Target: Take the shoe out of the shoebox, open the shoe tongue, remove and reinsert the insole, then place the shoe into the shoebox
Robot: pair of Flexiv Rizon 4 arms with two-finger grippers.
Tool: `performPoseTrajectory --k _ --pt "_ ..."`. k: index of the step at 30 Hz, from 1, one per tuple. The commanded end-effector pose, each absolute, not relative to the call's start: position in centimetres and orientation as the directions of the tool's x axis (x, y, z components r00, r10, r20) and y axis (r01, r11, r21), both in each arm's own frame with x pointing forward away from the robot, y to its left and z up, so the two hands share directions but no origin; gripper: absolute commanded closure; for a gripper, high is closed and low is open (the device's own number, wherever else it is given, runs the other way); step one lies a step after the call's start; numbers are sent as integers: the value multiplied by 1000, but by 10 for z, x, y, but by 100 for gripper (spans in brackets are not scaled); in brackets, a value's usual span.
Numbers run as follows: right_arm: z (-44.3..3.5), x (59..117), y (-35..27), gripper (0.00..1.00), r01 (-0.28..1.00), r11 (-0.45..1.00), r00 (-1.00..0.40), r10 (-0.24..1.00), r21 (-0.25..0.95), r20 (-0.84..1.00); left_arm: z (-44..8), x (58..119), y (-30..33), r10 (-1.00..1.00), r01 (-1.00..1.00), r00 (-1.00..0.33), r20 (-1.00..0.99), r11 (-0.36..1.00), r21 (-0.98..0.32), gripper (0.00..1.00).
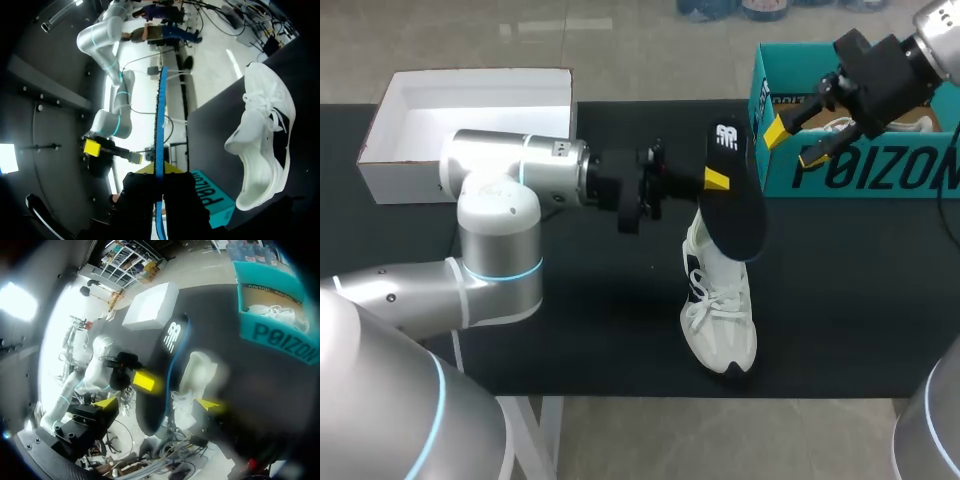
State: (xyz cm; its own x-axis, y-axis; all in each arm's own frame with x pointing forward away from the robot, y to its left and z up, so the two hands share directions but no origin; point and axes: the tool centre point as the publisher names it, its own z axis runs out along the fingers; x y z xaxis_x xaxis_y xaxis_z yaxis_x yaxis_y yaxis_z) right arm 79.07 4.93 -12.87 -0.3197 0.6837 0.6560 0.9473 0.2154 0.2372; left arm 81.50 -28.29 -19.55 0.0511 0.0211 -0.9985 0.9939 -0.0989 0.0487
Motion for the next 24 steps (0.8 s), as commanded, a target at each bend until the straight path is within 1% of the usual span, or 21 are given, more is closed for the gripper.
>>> performPoseTrajectory --k 1,10,17,24 --pt "-96 760 42 0 926 204 -360 733 319 577 -195 821 -281 28 993 55 -998 -111 51 100" --pt "-56 727 41 0 866 268 -453 779 422 434 -196 831 -285 37 991 63 -997 -123 58 100" --pt "-44 714 32 0 846 309 -469 819 435 330 -195 834 -289 43 989 69 -997 -132 63 100" --pt "-27 695 27 0 831 335 -491 817 443 303 -197 838 -290 51 991 68 -996 -118 62 100"
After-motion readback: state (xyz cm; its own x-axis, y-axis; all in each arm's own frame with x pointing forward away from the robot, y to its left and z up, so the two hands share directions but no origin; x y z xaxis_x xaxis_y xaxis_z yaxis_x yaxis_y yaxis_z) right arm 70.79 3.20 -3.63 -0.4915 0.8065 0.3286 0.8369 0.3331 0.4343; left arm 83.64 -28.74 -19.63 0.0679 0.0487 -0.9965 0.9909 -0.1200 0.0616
